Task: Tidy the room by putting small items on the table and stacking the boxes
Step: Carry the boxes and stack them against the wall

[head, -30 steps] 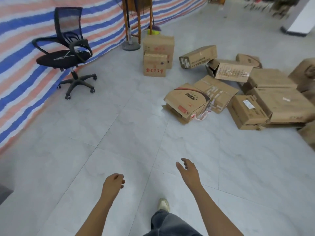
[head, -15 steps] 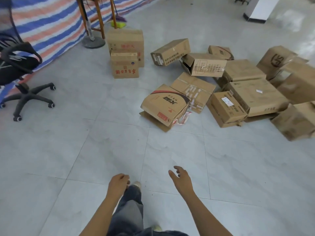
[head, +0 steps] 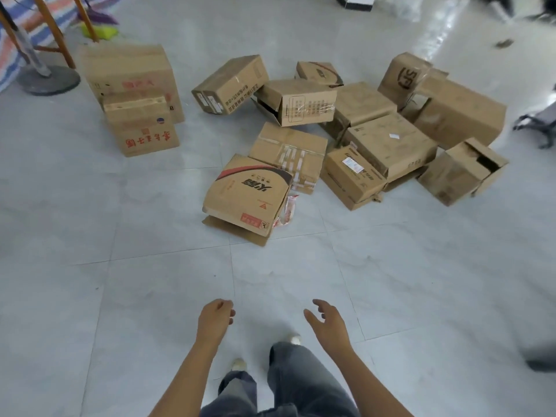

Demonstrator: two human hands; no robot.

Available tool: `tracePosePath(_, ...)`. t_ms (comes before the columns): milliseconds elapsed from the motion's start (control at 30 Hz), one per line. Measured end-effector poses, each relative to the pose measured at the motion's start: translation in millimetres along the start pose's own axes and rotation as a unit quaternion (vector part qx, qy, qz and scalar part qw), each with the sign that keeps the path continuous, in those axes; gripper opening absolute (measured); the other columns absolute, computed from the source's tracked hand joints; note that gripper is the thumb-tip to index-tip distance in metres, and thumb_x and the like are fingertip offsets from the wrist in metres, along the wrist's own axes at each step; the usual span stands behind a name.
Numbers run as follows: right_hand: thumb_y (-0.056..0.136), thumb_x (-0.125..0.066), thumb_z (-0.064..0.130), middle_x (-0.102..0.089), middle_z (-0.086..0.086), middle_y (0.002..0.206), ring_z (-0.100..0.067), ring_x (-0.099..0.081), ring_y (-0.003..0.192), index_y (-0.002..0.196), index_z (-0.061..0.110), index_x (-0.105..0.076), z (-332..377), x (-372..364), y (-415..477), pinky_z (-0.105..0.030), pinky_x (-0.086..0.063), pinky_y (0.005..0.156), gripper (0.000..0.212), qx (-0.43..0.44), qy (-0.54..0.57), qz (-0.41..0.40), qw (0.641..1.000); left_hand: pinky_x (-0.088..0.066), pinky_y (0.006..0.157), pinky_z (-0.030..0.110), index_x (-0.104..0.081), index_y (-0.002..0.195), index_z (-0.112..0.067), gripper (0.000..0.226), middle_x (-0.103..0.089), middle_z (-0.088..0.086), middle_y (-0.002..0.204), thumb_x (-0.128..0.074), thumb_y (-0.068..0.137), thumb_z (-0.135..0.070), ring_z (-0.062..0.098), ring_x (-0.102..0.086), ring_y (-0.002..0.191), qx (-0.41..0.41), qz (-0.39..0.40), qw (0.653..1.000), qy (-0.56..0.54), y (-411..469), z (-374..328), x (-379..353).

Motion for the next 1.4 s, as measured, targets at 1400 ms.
tracePosePath(1400,0.095,-0.050,0.031,-0.049,-0.007,0.132,-0.018,-0.050,0.118,0.134,0.017,-0.045,28,395,458,-0.027,-0.043,0.090,0.042,-0.150,0.172,-0.208,0.951,-0.036,0.067,0.029,-0.057,0.082,-0.006,0.018,-0.059,0.006,0.081,-0.045,0.094,-0.012,0.024,-0.056,0.082,-0.140,0.185,0.953,0.193,311,-496,-485)
Point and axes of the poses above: each hand's wrist, its own y-axis towards the middle knuckle, its own x-axis out of the back of the hand, z = x × y, the point moved 1 cm from there along y, towards the middle knuckle
